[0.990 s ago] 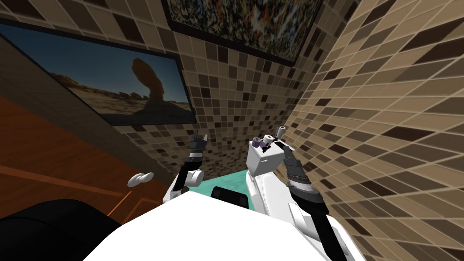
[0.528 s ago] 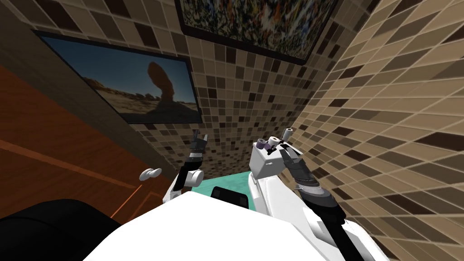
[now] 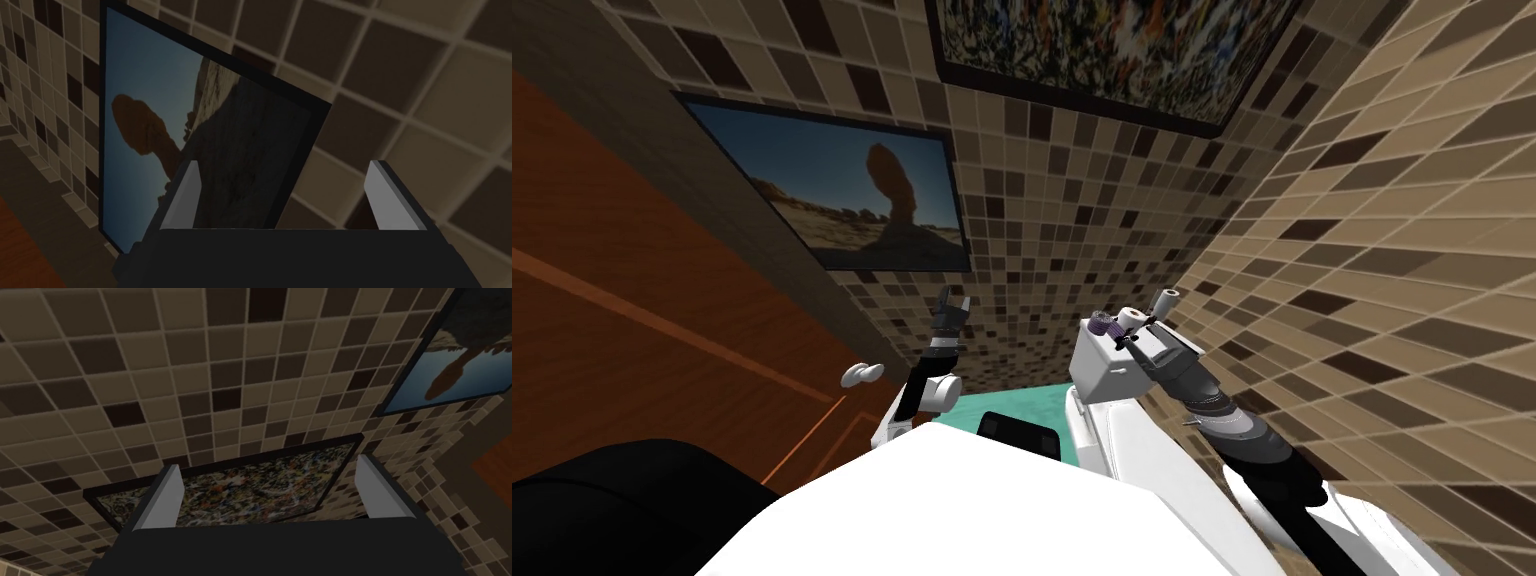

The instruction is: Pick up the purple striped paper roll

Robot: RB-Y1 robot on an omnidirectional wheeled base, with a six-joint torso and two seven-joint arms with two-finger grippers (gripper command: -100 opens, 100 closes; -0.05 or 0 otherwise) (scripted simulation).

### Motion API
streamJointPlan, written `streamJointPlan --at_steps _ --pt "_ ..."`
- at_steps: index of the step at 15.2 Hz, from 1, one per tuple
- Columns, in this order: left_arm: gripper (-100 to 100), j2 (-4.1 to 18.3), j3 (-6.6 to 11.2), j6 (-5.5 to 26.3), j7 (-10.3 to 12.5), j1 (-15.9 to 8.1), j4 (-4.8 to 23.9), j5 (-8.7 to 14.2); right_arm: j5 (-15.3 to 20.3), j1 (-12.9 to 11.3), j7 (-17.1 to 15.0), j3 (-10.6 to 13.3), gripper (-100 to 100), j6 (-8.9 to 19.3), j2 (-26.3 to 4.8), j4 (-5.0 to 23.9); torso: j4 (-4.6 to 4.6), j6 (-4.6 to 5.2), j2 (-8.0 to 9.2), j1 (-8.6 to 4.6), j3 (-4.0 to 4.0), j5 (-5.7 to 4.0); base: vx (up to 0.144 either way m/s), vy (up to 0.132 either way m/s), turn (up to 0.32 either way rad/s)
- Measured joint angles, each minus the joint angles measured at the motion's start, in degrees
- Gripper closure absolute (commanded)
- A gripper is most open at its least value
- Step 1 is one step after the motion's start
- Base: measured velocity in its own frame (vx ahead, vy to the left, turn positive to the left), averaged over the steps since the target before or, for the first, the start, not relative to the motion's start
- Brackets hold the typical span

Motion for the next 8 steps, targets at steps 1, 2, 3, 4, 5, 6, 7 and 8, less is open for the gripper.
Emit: streamJointPlan --at_steps 1,2,3,4,5,6,7,8 --pt "0 0.0 0.00 0.0 0.0 0.0 0.0 0.0 0.9 0.1 0.3 -0.5 -100 -0.5 -0.7 0.2 0.00 0.02 0.01 -0.02 0.00 -0.01 0.022 0.012 0.118" --pt "0 0.0 0.00 0.0 0.0 0.0 0.0 0.0 2.1 0.2 0.7 -1.6 -100 -1.2 -1.9 0.5 0.00 -0.01 0.00 -0.03 0.00 -0.01 0.023 0.012 0.133" --pt "0 0.0 0.00 0.0 0.0 0.0 0.0 0.0 3.3 0.3 1.1 -2.5 -100 -1.9 -3.0 0.7 0.00 0.00 0.00 -0.03 0.00 -0.01 0.030 0.015 0.191" --pt "0 0.0 0.00 0.0 0.0 0.0 0.0 0.0 4.6 0.3 1.7 -3.7 -100 -2.9 -4.3 1.3 -0.01 -0.02 -0.03 -0.03 -0.01 -0.01 0.034 0.011 0.149" --pt "0 0.0 0.00 0.0 0.0 0.0 0.0 0.0 5.9 0.3 2.2 -4.6 -100 -3.7 -5.5 1.6 -0.01 -0.01 -0.04 -0.04 -0.03 -0.01 0.025 0.005 0.044" --pt "0 0.0 0.00 0.0 0.0 0.0 0.0 0.0 6.9 0.3 2.6 -5.1 -100 -4.2 -6.3 1.8 -0.01 0.02 -0.03 -0.04 -0.02 -0.02 0.029 0.009 0.109" --pt "0 0.0 0.00 0.0 0.0 0.0 0.0 0.0 8.1 0.4 3.0 -6.1 -100 -5.0 -7.4 2.2 -0.01 0.00 -0.03 -0.05 -0.02 -0.01 0.033 0.008 0.143" --pt "0 0.0 0.00 0.0 0.0 0.0 0.0 0.0 9.4 0.5 3.6 -7.0 -100 -5.9 -8.4 2.6 -0.01 -0.01 -0.04 -0.05 -0.03 -0.01 0.024 0.003 0.068"
